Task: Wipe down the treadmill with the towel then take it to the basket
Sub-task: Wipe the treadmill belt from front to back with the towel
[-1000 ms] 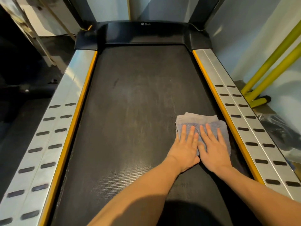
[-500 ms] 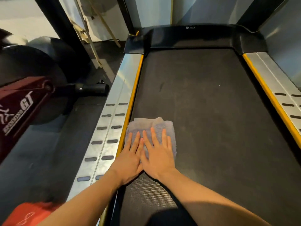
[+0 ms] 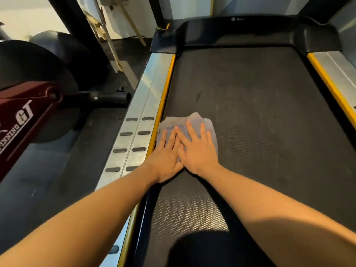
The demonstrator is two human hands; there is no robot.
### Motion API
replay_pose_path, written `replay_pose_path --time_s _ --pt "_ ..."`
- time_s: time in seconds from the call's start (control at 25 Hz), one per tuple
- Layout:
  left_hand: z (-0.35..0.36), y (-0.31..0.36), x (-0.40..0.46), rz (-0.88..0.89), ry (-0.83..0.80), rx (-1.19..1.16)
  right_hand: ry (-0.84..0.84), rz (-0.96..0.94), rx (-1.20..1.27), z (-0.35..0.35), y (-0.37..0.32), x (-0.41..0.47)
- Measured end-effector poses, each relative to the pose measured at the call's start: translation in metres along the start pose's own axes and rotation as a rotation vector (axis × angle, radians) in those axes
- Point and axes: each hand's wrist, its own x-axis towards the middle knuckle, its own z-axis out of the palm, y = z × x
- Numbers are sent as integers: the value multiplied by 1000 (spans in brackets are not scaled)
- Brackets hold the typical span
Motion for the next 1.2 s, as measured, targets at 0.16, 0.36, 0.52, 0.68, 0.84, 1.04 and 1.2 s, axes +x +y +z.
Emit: replay_pose_path --time_s 0.16,0.36,0.52,0.68,0.84,1.04,1.2 --pt "-6 -17 50 -52 -60 -104 -51 8 -7 -12 25 51" --pt "-20 -24 88 -113 -184 -125 -116 8 13 -24 40 82" --pt "-24 -22 99 -124 -244 -99 -188 20 -27 -29 45 90" --pt "-24 -15 104 -125 -252 -103 -240 37 -18 -39 56 84" --pt "-12 -13 116 -196 -241 -158 -313 54 -44 -52 73 78" --pt "-18 9 126 -224 -281 -287 -309 54 -171 -62 92 64" --pt "-36 78 159 -104 -253 -333 -320 140 -222 -82 155 35"
